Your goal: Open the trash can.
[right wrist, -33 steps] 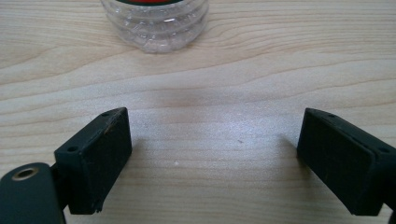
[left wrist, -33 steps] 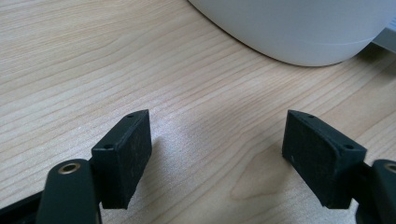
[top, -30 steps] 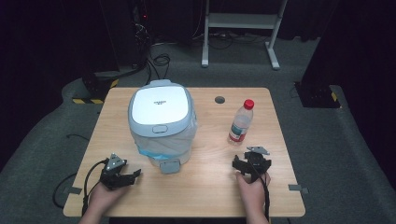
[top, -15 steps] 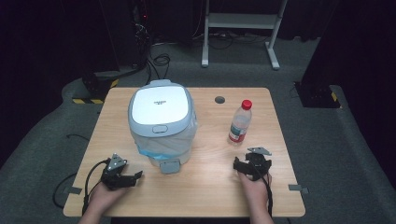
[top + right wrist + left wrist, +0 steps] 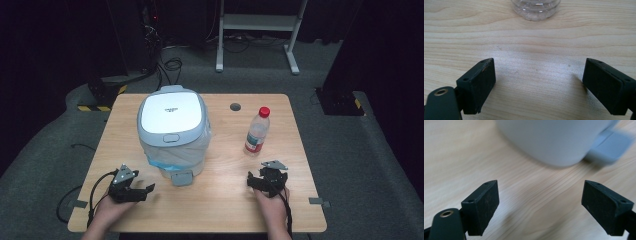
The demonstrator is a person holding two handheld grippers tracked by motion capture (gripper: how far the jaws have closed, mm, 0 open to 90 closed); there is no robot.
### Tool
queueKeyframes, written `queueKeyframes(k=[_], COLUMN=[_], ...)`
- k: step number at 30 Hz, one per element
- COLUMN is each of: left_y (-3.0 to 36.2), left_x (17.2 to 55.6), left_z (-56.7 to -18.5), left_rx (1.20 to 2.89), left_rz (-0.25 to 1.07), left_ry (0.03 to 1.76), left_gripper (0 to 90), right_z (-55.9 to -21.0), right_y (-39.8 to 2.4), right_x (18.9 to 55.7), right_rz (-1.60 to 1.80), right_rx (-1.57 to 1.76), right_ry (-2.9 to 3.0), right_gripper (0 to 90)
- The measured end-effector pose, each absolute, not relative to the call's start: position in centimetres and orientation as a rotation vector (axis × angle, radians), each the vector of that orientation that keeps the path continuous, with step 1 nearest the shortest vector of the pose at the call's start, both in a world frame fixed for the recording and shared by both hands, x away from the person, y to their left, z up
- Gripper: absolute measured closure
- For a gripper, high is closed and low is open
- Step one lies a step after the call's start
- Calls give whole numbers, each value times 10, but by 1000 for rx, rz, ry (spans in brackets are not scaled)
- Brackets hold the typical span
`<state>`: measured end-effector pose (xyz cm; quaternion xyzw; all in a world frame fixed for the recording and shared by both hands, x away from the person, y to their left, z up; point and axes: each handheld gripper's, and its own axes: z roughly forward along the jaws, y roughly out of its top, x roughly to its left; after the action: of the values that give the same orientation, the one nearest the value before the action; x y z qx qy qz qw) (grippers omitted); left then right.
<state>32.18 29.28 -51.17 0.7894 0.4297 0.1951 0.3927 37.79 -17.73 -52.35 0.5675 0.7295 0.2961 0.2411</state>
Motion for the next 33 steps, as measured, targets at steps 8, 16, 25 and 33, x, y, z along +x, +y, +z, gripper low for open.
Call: queueKeyframes(k=[8, 16, 25, 33], left_y=[288, 264, 222, 200], left_x=[307, 299, 299, 301], left_z=[-495, -480, -480, -486], left_rx=[1807, 1798, 1936, 1944], left_rz=[481, 437, 359, 424], left_ry=[991, 875, 816, 809], left_gripper=[149, 151, 205, 543], right_z=[-525, -525, -525, -525], right_y=[-176, -177, -177, -177], right_x=[378, 378, 378, 377], right_rz=[815, 817, 818, 820], right_rx=[1549, 1545, 1540, 1537], right_ry=[2007, 2009, 2013, 2018], right_gripper=[112, 114, 114, 114])
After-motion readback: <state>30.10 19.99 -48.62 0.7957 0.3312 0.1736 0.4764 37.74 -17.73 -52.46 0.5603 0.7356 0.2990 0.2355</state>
